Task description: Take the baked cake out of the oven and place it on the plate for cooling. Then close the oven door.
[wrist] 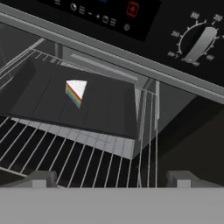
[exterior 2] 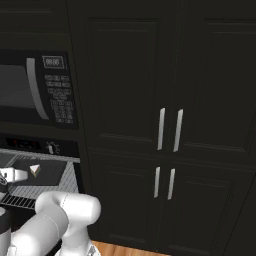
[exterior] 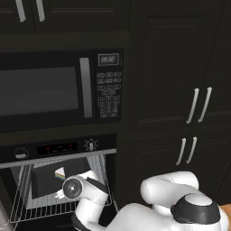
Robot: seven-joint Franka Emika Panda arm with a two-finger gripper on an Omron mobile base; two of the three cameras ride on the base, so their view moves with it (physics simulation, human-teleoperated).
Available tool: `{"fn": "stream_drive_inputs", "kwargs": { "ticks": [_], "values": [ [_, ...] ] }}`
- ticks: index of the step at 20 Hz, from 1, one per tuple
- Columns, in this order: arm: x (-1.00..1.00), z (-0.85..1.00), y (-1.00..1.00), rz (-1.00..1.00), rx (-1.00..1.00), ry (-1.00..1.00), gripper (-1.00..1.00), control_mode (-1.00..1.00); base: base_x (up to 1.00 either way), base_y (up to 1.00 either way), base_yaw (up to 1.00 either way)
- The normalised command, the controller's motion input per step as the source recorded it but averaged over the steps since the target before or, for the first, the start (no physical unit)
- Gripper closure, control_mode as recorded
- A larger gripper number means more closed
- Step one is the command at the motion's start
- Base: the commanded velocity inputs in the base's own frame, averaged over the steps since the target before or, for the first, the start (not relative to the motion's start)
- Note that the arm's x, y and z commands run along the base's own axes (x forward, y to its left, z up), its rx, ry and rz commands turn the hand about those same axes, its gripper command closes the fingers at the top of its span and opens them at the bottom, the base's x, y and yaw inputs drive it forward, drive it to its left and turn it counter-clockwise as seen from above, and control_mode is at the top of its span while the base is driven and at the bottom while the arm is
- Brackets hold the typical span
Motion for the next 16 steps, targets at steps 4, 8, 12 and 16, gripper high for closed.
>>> {"fn": "stream_drive_inputs", "kwargs": {
  "ticks": [4, 8, 12, 16],
  "values": [
    [0.11, 0.00, 0.00, -0.01, 0.02, 0.00, -1.00, -1.00, 0.00, 0.00, 0.00],
    [0.12, 0.00, 0.00, 0.00, 0.03, 0.00, -1.00, -1.00, 0.00, 0.00, 0.00],
    [0.19, 0.00, -0.01, 0.00, 0.04, 0.00, -1.00, -1.00, 0.00, 0.00, 0.00],
    [0.13, 0.00, 0.02, 0.00, 0.04, 0.02, -1.00, -1.00, 0.00, 0.00, 0.00]
  ]
}}
